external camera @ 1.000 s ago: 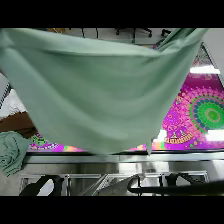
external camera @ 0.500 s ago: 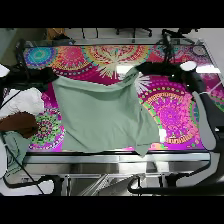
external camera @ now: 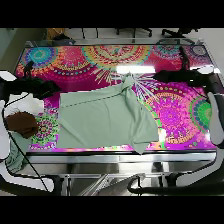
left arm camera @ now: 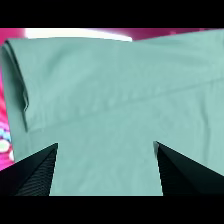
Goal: Fold the shirts.
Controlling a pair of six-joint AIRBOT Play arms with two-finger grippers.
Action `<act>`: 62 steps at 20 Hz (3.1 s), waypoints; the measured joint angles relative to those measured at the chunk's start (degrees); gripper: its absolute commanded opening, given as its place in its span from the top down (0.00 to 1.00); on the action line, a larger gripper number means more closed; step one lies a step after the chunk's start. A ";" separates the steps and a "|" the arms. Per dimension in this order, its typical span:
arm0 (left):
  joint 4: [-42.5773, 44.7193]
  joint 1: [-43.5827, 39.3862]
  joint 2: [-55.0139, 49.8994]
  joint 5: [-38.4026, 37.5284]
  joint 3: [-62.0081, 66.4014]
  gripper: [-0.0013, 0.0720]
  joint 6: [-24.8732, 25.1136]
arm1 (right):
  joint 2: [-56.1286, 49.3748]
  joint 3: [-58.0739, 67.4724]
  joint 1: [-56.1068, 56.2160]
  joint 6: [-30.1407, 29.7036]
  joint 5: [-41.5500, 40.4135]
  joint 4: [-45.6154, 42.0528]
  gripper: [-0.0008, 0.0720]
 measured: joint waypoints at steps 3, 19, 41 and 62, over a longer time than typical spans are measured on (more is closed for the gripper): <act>1.55 3.41 3.87 -6.10 -7.82 0.07 0.02 | 2.43 -2.80 -7.52 3.61 8.79 -5.27 0.63; 1.22 11.34 17.68 0.87 -49.72 0.42 7.34 | 9.20 -39.65 -7.96 1.33 5.70 -13.33 0.49; -15.69 5.88 36.89 -3.13 -13.94 0.96 6.43 | 27.36 -8.59 -4.66 -3.54 8.66 6.19 0.96; -10.21 -4.46 21.73 -2.58 5.97 0.96 1.77 | 16.50 12.66 -6.19 -4.20 5.33 0.85 0.96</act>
